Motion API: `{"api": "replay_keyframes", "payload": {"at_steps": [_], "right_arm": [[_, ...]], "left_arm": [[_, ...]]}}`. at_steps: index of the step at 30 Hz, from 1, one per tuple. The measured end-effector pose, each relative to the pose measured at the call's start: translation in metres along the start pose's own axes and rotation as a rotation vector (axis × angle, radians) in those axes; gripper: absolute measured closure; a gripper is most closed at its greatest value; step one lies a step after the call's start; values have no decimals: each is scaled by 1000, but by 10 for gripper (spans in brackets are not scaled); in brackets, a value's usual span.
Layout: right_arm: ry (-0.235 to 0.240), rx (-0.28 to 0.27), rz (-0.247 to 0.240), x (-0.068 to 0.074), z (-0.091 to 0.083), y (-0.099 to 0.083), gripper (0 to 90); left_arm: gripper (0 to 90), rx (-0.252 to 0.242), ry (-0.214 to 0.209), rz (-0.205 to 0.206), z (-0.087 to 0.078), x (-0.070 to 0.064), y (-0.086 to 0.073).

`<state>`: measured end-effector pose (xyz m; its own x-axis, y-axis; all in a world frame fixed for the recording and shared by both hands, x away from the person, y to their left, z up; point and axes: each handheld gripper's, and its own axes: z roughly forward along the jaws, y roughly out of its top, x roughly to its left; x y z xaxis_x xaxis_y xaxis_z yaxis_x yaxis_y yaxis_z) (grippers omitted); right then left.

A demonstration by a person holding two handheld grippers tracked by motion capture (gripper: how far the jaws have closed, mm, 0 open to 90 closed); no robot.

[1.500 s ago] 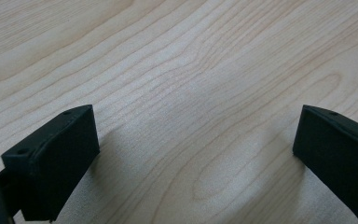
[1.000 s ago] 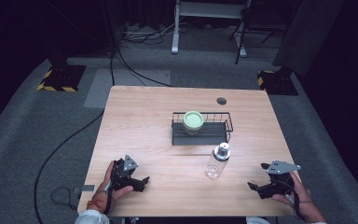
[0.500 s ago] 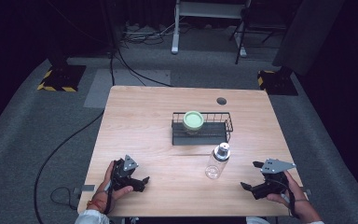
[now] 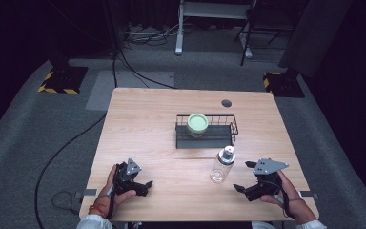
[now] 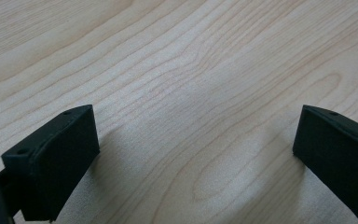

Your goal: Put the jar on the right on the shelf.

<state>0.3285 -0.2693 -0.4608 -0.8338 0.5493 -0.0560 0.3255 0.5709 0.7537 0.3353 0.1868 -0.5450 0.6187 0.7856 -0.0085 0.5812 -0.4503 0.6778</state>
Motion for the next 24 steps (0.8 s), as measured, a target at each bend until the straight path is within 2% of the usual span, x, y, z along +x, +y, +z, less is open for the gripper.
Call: {"api": "replay_keyframes", "payload": {"at_steps": [12, 24], "right_arm": [[27, -12, -12, 5, 16, 17, 60], [41, -24, 9, 4, 24, 19, 70]], "left_arm": [[1, 0, 0, 0, 0, 0, 0], [1, -1, -2, 0, 0, 0, 0]]}}
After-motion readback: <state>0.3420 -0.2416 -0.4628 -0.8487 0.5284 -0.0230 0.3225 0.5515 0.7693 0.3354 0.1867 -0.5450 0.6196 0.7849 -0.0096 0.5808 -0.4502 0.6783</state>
